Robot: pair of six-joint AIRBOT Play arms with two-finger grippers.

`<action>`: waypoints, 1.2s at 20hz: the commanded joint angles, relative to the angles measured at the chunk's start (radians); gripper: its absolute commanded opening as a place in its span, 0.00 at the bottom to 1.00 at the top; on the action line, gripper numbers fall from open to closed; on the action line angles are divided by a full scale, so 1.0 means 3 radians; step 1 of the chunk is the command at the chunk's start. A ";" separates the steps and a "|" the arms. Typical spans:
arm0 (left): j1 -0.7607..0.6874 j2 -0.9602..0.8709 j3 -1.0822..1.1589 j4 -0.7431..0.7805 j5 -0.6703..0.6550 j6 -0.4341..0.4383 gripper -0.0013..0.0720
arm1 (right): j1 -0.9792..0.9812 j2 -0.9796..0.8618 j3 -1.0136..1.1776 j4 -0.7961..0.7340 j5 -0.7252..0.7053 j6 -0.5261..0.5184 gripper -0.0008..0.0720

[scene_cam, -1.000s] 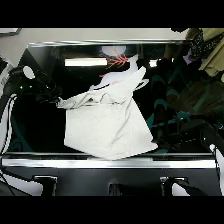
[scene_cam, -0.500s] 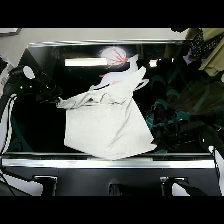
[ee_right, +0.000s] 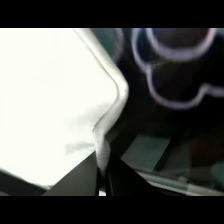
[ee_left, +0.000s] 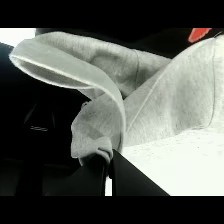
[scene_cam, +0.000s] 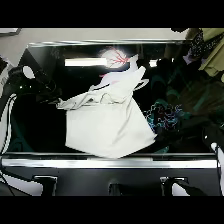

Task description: Fold the clothes and pants, and hang the long-sleeved shirts on hangers.

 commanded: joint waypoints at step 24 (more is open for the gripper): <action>-0.0439 0.0052 -0.0262 0.0003 -0.0456 0.0285 0.04 | -0.0123 -0.0716 0.2131 -0.0404 -0.0633 0.0880 0.79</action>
